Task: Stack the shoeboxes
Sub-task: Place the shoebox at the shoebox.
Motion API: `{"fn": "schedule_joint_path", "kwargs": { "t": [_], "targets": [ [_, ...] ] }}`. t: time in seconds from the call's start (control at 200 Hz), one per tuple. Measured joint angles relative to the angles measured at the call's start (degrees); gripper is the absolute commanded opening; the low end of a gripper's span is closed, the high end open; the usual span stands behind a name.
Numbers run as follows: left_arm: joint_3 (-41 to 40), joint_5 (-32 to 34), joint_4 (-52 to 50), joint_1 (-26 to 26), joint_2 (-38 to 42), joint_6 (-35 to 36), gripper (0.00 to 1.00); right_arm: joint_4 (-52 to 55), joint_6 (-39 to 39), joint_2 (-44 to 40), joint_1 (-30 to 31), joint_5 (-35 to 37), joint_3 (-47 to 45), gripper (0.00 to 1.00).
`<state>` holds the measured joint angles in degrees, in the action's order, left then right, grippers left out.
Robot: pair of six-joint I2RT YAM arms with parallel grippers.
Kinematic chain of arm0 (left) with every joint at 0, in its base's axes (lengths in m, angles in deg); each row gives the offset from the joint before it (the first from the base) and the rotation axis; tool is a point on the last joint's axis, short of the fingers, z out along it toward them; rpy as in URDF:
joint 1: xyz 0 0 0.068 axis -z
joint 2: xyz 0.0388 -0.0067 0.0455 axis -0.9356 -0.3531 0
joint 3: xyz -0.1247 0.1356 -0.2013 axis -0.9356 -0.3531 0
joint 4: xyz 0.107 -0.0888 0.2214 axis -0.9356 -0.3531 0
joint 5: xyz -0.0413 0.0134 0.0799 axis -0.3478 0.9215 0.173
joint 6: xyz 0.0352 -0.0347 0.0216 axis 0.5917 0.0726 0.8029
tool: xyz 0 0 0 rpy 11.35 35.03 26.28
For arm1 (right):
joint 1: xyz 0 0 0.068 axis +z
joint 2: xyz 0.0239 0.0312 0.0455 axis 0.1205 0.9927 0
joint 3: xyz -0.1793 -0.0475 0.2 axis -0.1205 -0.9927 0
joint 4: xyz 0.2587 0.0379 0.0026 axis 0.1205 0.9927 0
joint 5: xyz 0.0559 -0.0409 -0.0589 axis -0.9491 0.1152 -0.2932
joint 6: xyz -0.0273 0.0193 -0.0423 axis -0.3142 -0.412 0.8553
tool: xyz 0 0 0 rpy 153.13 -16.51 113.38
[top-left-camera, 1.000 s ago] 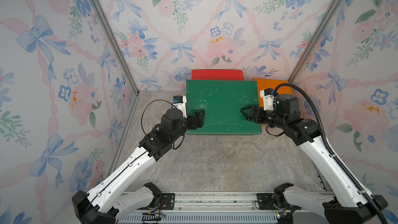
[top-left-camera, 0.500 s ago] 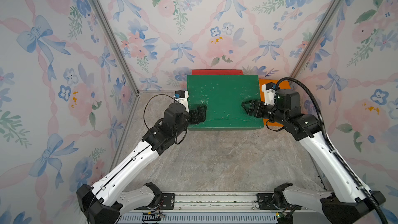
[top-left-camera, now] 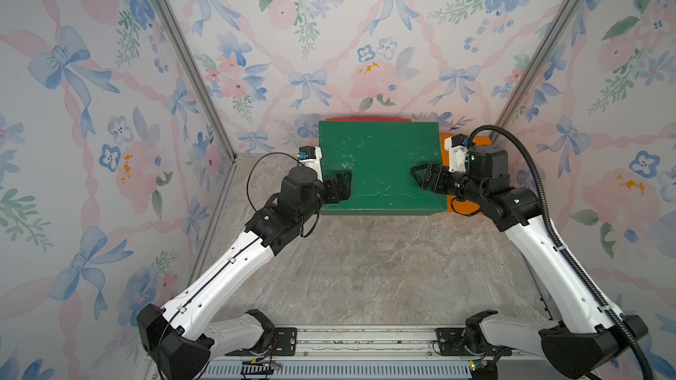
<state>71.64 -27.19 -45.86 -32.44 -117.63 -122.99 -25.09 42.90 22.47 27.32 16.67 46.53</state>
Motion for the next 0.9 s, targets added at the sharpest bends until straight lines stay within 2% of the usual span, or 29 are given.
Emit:
{"fn": "schedule_joint_path", "kwargs": {
  "t": [0.36, 0.9],
  "targets": [
    [3.3, -0.5, 0.0, -1.8, -3.8, 1.0, 0.90, -1.7, 0.0, 4.1, -2.3, -3.8, 1.8, 0.86],
    [10.2, -0.9, 0.6, -3.2, -6.7, 2.6, 0.90, -2.4, -0.1, 6.6, -2.8, -3.8, 8.2, 0.86]
  ]
}}
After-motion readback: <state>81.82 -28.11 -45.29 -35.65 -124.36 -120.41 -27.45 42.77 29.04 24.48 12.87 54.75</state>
